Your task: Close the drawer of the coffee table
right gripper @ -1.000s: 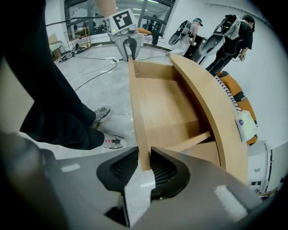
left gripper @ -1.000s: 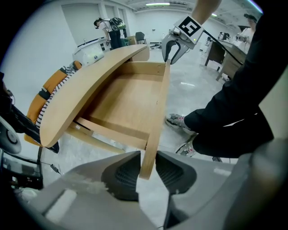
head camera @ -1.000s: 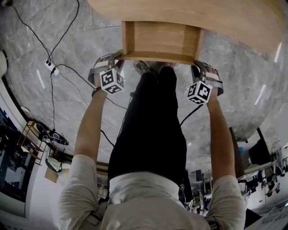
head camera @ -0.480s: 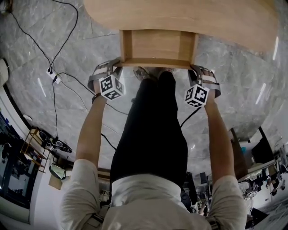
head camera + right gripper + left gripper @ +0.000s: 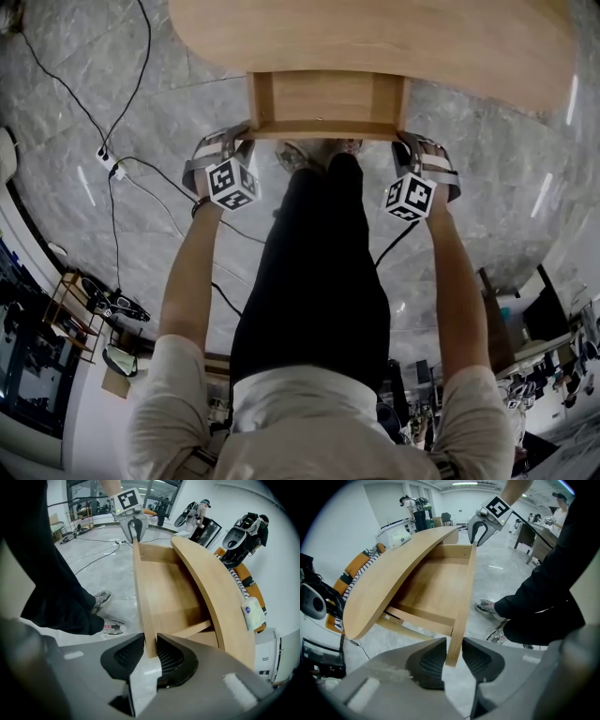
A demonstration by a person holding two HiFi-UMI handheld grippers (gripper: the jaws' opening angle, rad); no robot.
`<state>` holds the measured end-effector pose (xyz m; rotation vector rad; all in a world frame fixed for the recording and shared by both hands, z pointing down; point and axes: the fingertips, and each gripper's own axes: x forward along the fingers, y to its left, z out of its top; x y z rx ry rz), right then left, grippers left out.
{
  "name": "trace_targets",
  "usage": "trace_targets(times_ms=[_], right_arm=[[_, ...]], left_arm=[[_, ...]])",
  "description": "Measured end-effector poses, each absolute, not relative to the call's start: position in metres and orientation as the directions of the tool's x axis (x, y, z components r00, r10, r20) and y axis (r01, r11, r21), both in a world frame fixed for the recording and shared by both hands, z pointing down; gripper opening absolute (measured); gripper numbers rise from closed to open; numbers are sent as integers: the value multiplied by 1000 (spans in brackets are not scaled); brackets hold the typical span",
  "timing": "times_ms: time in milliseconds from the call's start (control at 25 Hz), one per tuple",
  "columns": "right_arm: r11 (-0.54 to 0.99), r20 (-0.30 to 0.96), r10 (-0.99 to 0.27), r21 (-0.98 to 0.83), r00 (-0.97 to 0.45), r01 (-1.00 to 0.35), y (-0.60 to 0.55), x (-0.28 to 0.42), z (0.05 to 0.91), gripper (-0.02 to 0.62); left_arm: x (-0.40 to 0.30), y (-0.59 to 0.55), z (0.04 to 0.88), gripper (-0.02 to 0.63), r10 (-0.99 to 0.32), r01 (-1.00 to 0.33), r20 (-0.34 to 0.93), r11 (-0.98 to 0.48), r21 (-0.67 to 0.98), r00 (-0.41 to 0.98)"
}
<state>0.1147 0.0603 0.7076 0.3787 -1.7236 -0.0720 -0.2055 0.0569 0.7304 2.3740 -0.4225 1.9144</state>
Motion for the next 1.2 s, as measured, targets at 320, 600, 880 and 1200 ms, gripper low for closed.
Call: trace_targets(times_ms=[320,600,880,1200], right_arm=[[947,947,-287,257,-143,-195,45,119,706,92],[948,947,-284,254,-149,-191,33,118,704,91],[946,946,-291,262,-142,-193,14,117,705,92],[943,944,-300,272,-140,-190,-1,117,705,92]], left_arm=[[-199,45,729,129,-171,-251,968,-960,-123,182],[-202,30,726,129,-177,-250,970,-959,-132,169],[-202,12,726,129,-189,-253,967,-957,-142,169],[-202,-4,727,129,-186,-252,968,-958,-140,169]])
